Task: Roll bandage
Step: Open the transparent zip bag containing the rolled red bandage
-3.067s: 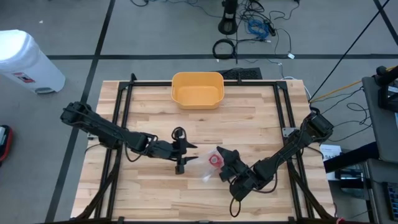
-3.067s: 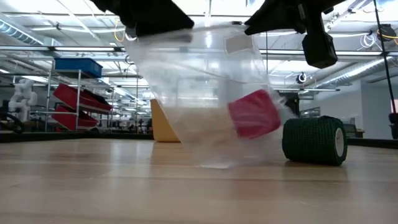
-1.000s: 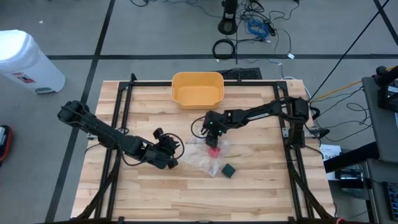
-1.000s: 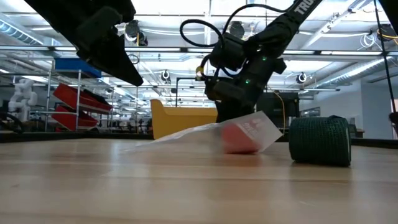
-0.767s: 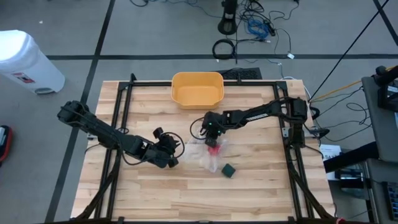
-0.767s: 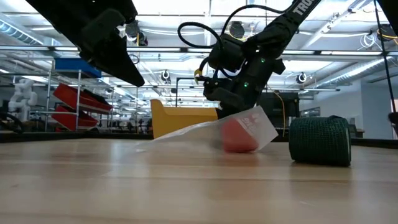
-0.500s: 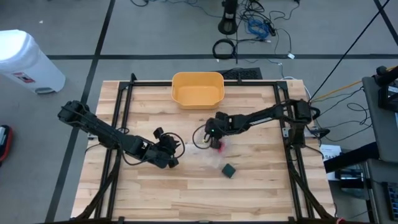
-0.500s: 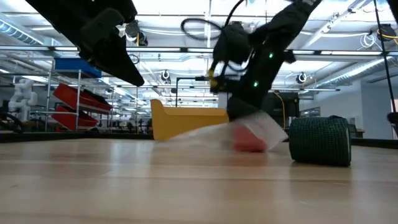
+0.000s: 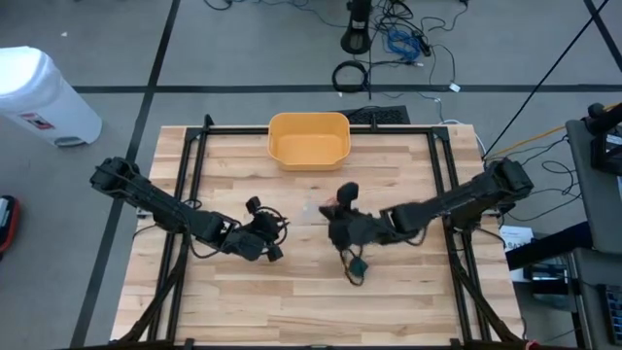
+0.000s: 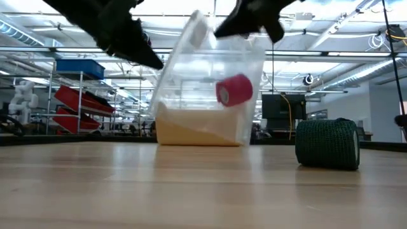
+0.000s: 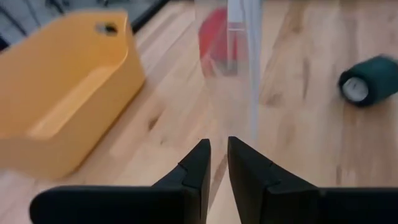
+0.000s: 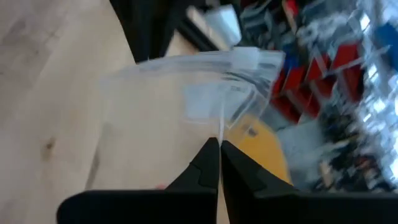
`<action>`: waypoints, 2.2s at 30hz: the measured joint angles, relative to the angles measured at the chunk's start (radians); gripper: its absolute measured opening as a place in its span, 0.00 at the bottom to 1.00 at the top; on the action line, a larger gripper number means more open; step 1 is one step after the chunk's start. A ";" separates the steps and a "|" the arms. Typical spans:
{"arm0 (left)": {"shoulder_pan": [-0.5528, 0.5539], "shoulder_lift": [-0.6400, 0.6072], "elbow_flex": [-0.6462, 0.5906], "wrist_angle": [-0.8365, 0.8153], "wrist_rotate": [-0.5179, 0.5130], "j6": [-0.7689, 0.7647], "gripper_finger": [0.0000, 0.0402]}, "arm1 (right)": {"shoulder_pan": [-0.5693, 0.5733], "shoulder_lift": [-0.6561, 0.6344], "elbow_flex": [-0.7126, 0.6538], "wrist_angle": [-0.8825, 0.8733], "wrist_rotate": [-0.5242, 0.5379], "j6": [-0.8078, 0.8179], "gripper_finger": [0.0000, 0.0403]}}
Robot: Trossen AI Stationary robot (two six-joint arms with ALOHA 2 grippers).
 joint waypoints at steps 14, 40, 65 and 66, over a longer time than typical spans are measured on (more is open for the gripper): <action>-0.095 0.000 0.000 0.314 0.011 0.378 0.15 | 0.126 -0.009 0.001 0.025 0.088 -0.161 0.00; -0.103 -0.001 0.000 0.450 0.154 0.481 0.15 | 0.182 -0.010 0.002 0.065 0.056 -0.431 0.00; -0.089 -0.029 0.000 0.475 0.244 0.426 0.15 | 0.185 -0.010 0.002 0.058 0.059 -0.423 0.00; -0.089 -0.029 0.000 0.476 0.244 0.426 0.15 | 0.185 -0.010 0.002 0.058 0.059 -0.420 0.00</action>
